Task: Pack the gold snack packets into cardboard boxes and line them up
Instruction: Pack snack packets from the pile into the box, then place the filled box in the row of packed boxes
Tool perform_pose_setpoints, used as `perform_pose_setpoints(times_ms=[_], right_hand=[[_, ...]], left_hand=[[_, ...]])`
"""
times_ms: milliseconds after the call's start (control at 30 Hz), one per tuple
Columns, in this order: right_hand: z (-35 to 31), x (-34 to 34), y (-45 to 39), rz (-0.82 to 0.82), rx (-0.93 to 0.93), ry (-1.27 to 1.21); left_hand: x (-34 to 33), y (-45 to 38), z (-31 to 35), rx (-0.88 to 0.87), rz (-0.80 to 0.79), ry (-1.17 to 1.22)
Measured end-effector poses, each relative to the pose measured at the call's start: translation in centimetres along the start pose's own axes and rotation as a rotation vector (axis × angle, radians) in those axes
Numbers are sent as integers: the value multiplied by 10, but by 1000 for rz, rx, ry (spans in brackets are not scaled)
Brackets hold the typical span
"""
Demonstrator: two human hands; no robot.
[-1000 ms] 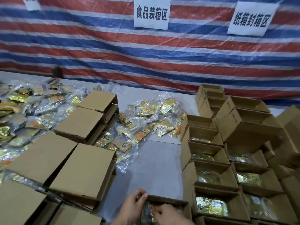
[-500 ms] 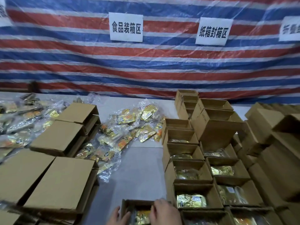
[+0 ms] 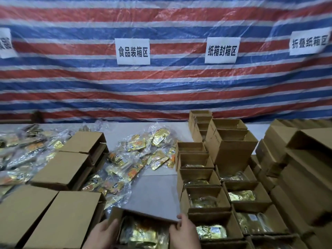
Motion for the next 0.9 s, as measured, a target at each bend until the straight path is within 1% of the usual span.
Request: perform_pose_setpoints(times_ms=[33, 67, 100, 133, 267, 333, 433, 533, 667, 733, 800, 900], right_hand=[[-9, 3, -5, -20, -17, -31], [-22, 8, -9, -16, 1, -60], [-35, 14, -16, -7, 31, -60], [-49, 20, -21, 13, 54, -114], [-96, 55, -40, 90, 101, -201], [-113, 79, -47, 147, 109, -179], [-124, 122, -59, 237, 123, -164], [-120, 171, -75, 336, 73, -148], [-100, 235, -98, 397, 31, -69], [-88, 261, -111, 410, -4, -28], [-78, 281, -125, 418, -42, -2], [-61, 305, -154, 431, -88, -50]], left_hand=[[4, 3, 25, 19, 16, 27], [10, 0, 38, 9, -3, 79], [12, -2, 57, -10, -7, 81], [16, -5, 75, -27, 2, 132], [23, -17, 138, -89, -15, 152], [20, -23, 172, -149, -51, 114], [3, -27, 224, -284, -95, 8], [-33, -29, 271, -385, -197, -130], [-101, -29, 312, -437, -327, -240], [-133, -30, 326, -417, -375, -238], [-164, -31, 337, -355, -433, -191], [-202, -37, 350, -245, -493, -90]])
Point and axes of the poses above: each hand's wrist, its own y-axis away from the middle knuckle, its own x-axis out of the back of the hand, z = x × y, the point moved 3 cm from there along -y, towards the middle knuckle, and after that the axes turned 15 degrees about -y, right-handed, at the moved point
